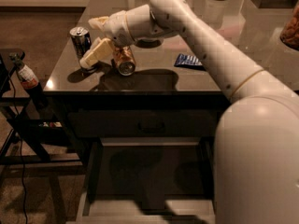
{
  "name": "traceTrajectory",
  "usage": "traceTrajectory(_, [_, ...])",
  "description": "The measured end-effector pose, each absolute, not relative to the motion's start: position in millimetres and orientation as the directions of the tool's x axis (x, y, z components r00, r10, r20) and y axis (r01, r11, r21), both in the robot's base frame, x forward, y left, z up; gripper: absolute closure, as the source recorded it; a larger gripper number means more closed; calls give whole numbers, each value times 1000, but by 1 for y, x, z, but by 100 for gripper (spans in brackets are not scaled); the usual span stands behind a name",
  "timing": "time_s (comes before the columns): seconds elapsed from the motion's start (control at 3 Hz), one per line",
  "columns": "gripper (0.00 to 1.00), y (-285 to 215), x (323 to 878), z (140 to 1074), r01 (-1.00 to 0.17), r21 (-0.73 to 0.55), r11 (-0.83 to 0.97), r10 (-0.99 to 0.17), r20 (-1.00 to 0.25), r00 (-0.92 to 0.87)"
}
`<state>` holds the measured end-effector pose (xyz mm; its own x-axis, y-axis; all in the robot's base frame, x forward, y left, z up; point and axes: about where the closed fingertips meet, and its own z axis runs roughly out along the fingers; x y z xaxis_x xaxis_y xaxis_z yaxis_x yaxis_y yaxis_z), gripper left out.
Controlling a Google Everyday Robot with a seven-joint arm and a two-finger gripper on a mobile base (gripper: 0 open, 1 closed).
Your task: Place redbull can into middle drawer
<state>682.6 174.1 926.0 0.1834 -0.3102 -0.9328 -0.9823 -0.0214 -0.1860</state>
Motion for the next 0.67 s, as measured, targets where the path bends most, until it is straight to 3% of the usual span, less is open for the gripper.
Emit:
traceTrajectory(0.33, [0, 183, 690, 925, -984, -172, -40, -321, -931, 176])
traceTrajectory(0.67, [19, 183, 691, 926, -984, -173, -41, -320, -931, 177])
